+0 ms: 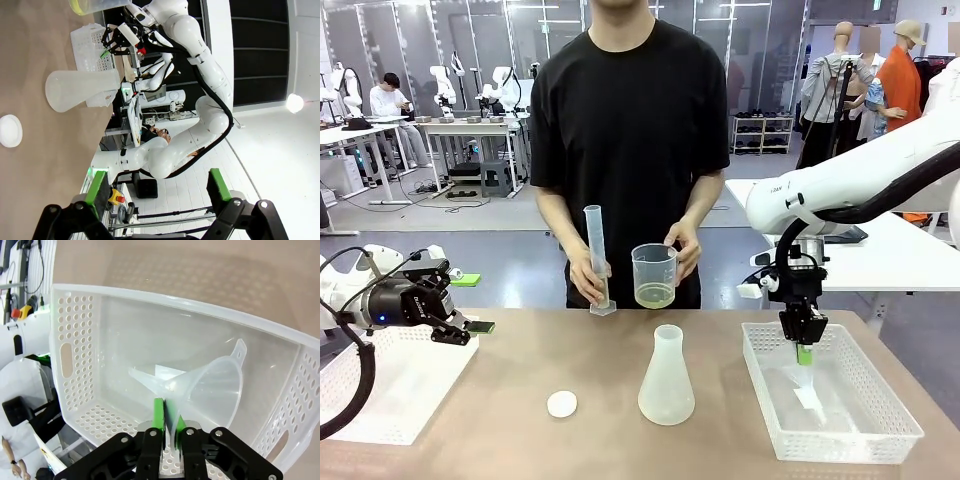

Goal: Prepare the solutions needed for the experiment.
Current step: Pick up the Plastic Funnel and insert it into the Big flask.

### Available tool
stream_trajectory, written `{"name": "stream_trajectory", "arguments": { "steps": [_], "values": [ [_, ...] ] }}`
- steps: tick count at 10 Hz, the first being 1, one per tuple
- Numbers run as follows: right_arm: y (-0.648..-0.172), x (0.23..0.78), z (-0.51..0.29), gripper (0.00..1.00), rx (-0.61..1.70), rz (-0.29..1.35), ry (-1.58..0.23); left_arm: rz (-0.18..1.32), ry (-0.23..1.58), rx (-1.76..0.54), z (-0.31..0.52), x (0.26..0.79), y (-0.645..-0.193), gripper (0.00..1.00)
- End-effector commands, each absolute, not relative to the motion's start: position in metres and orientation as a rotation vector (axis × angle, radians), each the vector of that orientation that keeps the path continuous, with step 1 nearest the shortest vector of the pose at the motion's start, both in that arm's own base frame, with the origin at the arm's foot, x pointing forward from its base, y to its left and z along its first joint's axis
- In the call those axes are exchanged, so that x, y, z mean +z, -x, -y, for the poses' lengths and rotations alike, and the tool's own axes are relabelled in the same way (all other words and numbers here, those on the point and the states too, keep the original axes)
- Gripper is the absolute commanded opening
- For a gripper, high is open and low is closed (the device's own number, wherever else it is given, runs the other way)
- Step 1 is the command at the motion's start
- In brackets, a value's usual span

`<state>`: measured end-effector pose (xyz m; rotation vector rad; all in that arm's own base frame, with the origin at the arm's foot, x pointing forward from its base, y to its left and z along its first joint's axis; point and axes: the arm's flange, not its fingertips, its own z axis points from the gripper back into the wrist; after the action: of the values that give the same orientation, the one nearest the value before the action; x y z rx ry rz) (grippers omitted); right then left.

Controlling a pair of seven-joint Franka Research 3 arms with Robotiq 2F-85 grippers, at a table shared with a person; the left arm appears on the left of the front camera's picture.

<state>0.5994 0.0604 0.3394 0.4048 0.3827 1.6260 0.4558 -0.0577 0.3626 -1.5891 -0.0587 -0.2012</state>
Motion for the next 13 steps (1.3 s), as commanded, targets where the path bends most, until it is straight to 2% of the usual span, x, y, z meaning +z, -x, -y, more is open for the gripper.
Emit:
{"name": "stream_trajectory", "arguments": {
  "steps": [1,7,10,13],
  "values": [
    [-0.600,0.346,-0.068,0.03,1.524,-0.364,-0.319,0.068,1.605,-0.199,0.059,0.365,-0.457,1.00],
    [-0.558,0.452,-0.105,0.03,1.370,-0.226,0.056,0.068,1.605,-0.199,0.059,0.365,-0.457,1.00],
    [-0.523,0.500,-0.116,0.03,1.312,-0.070,0.186,0.068,1.605,-0.199,0.059,0.365,-0.457,1.00],
    [-0.494,0.524,-0.123,0.03,1.293,0.043,0.278,0.068,1.605,-0.199,0.059,0.365,-0.457,1.00]
  ]
}}
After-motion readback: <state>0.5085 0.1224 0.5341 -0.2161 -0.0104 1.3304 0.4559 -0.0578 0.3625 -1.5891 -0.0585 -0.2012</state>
